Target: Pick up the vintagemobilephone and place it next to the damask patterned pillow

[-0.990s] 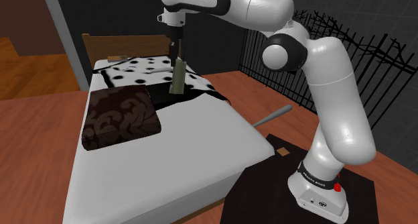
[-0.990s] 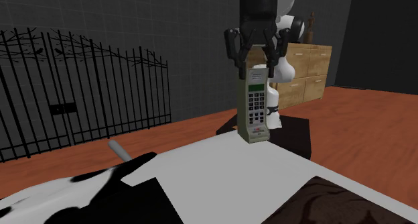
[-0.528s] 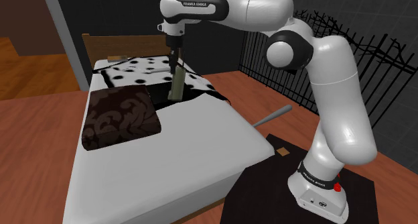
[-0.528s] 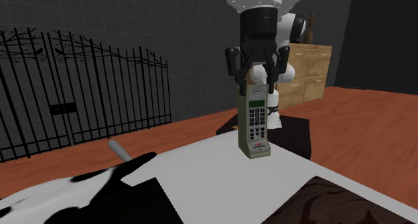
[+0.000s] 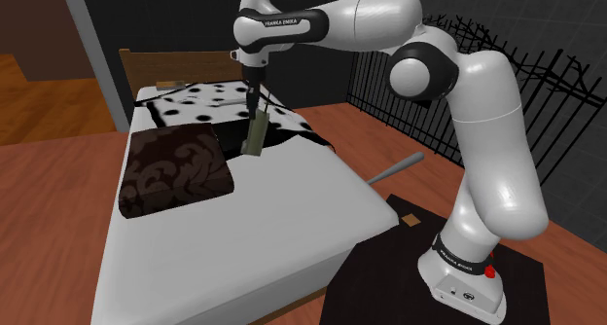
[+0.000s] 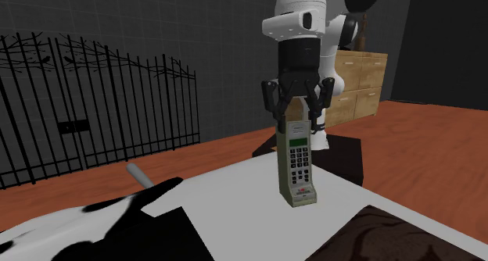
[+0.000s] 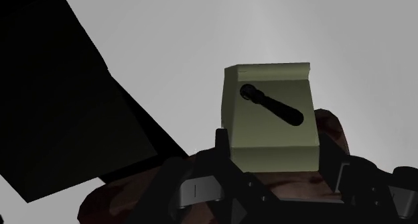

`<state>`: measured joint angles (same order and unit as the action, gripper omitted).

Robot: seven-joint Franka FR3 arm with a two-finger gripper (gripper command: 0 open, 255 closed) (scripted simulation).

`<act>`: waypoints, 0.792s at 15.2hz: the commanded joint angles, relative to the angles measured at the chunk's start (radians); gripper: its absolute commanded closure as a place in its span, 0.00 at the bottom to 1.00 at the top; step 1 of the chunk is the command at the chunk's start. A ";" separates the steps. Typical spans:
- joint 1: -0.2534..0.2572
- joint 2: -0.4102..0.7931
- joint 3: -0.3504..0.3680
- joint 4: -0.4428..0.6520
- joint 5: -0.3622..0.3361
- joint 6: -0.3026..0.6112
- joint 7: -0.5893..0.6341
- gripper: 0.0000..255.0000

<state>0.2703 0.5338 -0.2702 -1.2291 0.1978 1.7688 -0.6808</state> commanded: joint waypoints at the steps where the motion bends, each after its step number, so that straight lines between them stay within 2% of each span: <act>1: 0.003 -0.002 0.000 -0.029 0.000 0.028 -0.003 1.00; 12: 0.011 0.014 0.005 -0.152 0.010 0.166 -0.018 1.00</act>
<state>0.2812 0.5454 -0.2652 -1.3711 0.2063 1.9208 -0.6963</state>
